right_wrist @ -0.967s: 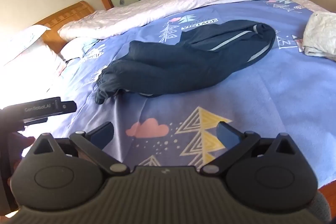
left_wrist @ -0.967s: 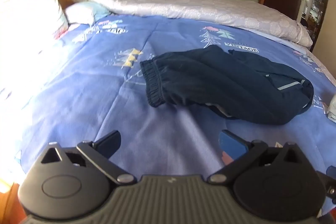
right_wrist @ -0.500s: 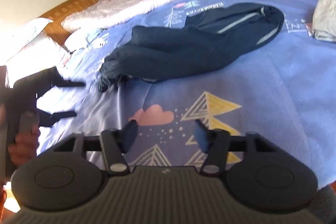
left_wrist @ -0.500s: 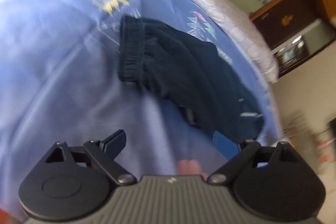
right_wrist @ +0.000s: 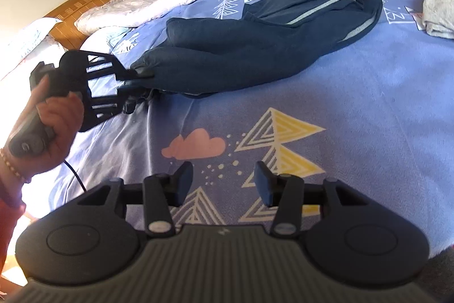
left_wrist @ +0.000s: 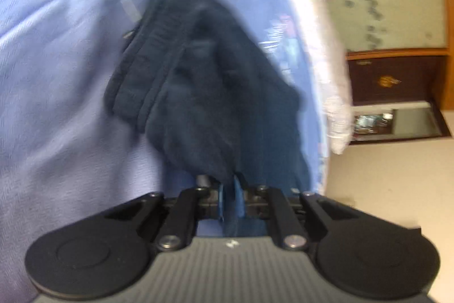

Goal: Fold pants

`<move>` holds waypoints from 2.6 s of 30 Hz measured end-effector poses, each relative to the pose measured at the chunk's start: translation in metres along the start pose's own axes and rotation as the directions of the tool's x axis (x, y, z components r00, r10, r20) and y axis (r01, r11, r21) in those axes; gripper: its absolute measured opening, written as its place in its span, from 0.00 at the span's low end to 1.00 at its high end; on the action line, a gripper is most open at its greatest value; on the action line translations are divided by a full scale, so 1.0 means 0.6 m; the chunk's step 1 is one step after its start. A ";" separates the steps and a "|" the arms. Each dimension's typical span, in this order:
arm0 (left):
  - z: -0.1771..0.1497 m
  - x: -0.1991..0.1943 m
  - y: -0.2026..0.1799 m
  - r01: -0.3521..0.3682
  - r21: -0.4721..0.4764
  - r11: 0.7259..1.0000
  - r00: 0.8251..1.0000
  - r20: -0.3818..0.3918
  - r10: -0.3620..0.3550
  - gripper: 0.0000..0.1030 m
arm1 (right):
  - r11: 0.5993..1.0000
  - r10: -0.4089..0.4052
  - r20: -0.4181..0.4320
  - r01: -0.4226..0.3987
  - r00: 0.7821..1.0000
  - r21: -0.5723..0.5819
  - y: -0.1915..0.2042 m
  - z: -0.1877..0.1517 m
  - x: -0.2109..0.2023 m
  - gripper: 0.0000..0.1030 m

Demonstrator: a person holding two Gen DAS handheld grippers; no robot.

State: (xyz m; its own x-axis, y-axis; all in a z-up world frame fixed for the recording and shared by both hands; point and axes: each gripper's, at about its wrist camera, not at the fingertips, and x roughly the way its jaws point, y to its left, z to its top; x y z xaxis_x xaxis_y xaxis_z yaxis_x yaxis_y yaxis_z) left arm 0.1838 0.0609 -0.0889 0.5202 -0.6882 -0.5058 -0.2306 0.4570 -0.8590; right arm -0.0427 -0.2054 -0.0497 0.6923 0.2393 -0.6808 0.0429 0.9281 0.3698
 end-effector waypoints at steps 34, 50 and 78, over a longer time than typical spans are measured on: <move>-0.087 -0.428 0.097 0.051 0.136 0.989 0.953 0.291 -0.089 0.03 | 0.711 -0.349 0.215 0.407 0.912 -0.574 0.016 0.241 0.248 0.16; -0.112 -0.390 0.141 -0.159 0.186 0.970 0.968 0.221 0.117 0.03 | 0.812 -0.581 0.263 0.528 0.770 0.250 -0.398 0.175 -0.207 0.06; 0.034 -0.242 0.040 -0.301 0.389 0.871 0.948 0.221 0.229 0.57 | 0.751 -0.638 0.214 0.537 0.739 0.383 -0.331 0.119 -0.207 0.66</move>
State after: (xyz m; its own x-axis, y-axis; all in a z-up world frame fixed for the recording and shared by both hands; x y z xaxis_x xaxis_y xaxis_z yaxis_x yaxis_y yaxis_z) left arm 0.1196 0.1833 -0.0343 0.6224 -0.4228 -0.6587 -0.0378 0.8243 -0.5648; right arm -0.0856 -0.4399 0.0064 0.6389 -0.4767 -0.6038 0.6805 0.7163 0.1544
